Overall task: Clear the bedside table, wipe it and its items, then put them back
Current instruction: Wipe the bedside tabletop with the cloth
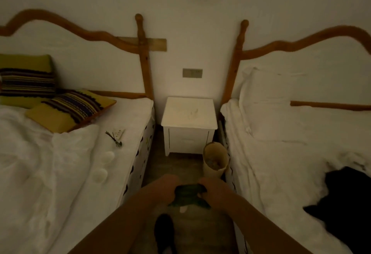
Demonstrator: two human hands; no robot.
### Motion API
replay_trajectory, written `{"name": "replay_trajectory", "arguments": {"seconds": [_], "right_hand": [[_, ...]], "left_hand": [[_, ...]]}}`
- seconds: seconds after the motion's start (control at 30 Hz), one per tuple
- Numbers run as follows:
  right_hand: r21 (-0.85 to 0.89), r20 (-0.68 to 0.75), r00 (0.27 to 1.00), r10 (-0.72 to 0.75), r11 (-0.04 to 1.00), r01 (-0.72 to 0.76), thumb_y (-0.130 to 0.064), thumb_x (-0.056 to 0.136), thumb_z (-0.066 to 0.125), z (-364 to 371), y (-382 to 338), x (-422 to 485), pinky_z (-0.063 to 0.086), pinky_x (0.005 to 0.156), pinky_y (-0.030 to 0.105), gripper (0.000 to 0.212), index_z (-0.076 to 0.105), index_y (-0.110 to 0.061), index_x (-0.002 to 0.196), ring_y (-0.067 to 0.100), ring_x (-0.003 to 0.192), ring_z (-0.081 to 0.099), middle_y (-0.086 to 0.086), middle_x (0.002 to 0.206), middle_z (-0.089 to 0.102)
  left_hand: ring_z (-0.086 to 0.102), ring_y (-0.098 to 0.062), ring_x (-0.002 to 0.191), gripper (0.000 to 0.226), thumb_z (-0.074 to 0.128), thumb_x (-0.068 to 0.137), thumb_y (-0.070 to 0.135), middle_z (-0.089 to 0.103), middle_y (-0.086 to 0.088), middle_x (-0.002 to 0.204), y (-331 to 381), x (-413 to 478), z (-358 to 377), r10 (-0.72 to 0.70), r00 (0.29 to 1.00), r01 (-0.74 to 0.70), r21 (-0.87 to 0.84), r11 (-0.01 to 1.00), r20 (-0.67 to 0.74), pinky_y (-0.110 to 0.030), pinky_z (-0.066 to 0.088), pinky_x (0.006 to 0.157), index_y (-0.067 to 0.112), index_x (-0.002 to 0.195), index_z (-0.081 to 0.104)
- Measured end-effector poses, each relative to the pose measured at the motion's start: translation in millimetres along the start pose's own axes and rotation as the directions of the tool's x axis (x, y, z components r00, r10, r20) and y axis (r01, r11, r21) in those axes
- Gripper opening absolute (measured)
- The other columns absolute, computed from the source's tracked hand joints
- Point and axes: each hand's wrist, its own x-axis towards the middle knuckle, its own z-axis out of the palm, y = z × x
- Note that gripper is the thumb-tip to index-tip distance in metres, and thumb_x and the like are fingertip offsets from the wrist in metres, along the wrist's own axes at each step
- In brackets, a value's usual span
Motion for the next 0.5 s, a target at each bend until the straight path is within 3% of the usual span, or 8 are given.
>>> {"name": "replay_trajectory", "arguments": {"seconds": [0.17,0.5], "right_hand": [[-0.004,-0.015,0.999,0.052,0.999,-0.052,-0.026,0.094,0.055,-59,1,126,0.050,0.089,0.036,0.019,0.063,-0.021,0.110,0.020,0.097,0.061,0.004,0.108,0.066],[0.080,0.022,0.993,0.113,0.990,-0.114,-0.024,0.092,0.055,-134,34,317,0.046,0.082,0.032,0.017,0.064,-0.020,0.106,0.022,0.092,0.061,0.005,0.101,0.066]], "left_hand": [[0.056,-0.026,0.115,0.027,0.052,0.095,0.010,0.059,-0.013,0.125,-51,104,-87,0.048,0.999,-0.047,-0.018,0.999,0.008,-0.039,0.043,0.105,0.008,0.121,0.060],[0.057,-0.025,0.112,0.031,0.058,0.091,0.013,0.063,-0.012,0.120,-119,282,-194,0.060,0.996,-0.053,-0.105,0.993,0.067,-0.034,0.043,0.102,0.011,0.122,0.064]]}}
